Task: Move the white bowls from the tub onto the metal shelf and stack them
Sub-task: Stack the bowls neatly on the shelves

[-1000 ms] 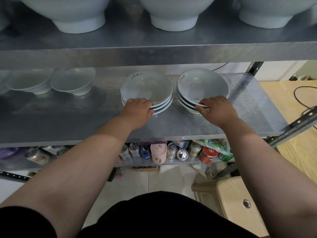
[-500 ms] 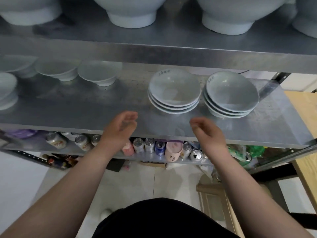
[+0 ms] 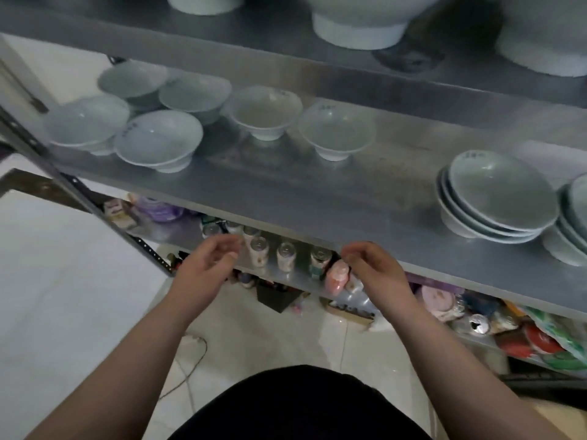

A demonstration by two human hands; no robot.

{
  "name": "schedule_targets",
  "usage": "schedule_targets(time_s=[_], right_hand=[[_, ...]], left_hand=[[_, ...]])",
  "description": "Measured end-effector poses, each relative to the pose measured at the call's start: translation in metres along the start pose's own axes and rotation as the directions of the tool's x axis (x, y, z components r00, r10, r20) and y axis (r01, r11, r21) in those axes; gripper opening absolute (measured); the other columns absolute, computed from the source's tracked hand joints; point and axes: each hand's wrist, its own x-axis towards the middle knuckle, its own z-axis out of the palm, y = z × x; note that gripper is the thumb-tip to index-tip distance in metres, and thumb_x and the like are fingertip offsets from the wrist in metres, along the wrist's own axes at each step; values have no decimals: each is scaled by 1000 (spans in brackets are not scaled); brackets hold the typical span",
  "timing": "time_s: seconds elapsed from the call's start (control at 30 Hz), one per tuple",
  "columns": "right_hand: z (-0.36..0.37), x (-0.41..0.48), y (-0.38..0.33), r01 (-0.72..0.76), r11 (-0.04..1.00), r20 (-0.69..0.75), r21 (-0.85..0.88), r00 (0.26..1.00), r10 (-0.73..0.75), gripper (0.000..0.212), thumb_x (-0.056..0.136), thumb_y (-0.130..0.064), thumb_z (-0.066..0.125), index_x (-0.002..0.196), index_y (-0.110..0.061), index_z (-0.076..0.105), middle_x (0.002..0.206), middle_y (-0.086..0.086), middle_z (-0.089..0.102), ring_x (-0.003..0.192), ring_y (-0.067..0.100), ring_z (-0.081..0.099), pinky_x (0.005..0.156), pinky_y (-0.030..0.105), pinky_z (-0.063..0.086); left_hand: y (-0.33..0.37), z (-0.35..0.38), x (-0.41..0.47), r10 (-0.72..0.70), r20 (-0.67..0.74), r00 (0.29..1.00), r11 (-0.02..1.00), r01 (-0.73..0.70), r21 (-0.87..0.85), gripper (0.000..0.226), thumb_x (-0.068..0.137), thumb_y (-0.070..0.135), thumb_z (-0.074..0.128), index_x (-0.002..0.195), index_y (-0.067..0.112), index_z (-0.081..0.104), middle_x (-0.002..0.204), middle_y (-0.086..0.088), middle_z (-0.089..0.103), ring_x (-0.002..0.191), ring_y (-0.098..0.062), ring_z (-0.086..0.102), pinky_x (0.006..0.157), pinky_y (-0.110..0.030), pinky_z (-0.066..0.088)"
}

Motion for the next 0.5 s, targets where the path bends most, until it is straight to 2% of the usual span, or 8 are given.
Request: schedule_targets(time_s=[0.07,0.13,0.27,0.37,0.43,0.5], right_hand=[[36,11,-14,-9,1000,0,0,1000,9,14,92,-25,60,94,-33,70,99,-16,70,96,8,65,92,36,51],[65,22,-28,5,1000,2,2,1000,-5,12,91,-28,60,93,-35,70,100,-14,70,97,11,66,93,39,52],[96,44,-56,11,999,-19,43,1000,-11,10,92,-26,62,93,-31,70,100,-11,70,92,12,65,88,37,53],[102,71,-73,18,999,-72,50,997,-14,8,91,-29,64,91,-33,71,95,-13,69,83,8,62,83,33,51],[102,98,-83,19,998,-155,53,988,-11,6,87,-32,66,88,-34,72,88,-14,68,80,7,60,84,35,51],[101,125,-93,18,1000,-211,-15,977,-21,10,87,-31,64,94,-29,71,89,-11,69,85,11,64,83,34,51]], left_hand=[[-9,-33,9,-21,-17,1000,1000,21,-3,26,95,12,58,109,33,64,105,14,70,96,0,64,69,-9,48],[-16,-64,21,-25,-42,999,1000,26,14,24,95,15,59,111,32,64,105,17,70,98,2,64,76,-14,46],[-21,-105,59,-19,-88,996,999,21,26,22,95,19,60,116,24,64,105,15,69,96,6,62,87,-18,48],[-18,-118,97,55,-133,990,995,-44,86,20,96,18,60,116,18,62,106,13,66,91,11,60,86,-9,45],[-15,-123,126,118,-133,984,982,-95,165,23,95,15,59,118,16,61,109,6,65,94,1,61,89,-17,48],[-16,-126,154,202,-90,975,940,-168,296,28,93,14,58,120,17,61,116,0,63,105,-13,59,91,-27,46]])
